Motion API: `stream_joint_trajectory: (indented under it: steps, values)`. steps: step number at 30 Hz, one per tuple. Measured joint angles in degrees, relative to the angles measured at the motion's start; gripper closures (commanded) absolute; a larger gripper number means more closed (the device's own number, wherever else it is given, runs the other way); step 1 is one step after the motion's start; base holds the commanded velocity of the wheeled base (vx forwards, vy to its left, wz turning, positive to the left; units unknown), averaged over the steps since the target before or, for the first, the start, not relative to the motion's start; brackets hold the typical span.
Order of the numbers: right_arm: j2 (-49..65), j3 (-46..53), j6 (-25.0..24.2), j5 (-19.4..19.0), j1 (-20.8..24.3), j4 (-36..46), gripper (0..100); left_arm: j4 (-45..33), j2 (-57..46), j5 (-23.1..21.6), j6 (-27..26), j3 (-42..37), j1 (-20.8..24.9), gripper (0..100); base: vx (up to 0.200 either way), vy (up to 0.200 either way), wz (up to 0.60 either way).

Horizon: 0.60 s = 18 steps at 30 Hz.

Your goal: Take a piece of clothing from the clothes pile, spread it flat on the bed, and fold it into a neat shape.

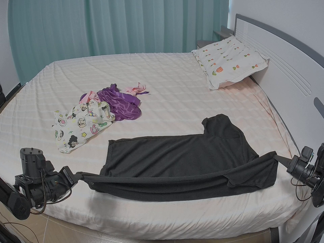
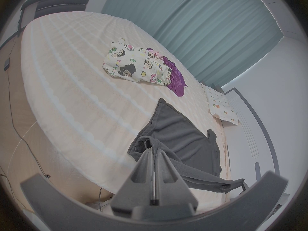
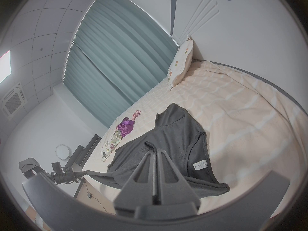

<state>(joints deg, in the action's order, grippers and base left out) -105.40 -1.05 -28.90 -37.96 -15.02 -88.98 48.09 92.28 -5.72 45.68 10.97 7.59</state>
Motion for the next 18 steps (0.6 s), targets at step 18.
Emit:
stream_joint_trajectory:
  steps: [18]
  values:
    - [-0.02, -2.69, -0.79, 0.71, -0.05, 0.0, 100, 0.65, 2.78, 0.2, 0.17, 2.06, -0.21, 100, 0.0, 0.0, 0.0]
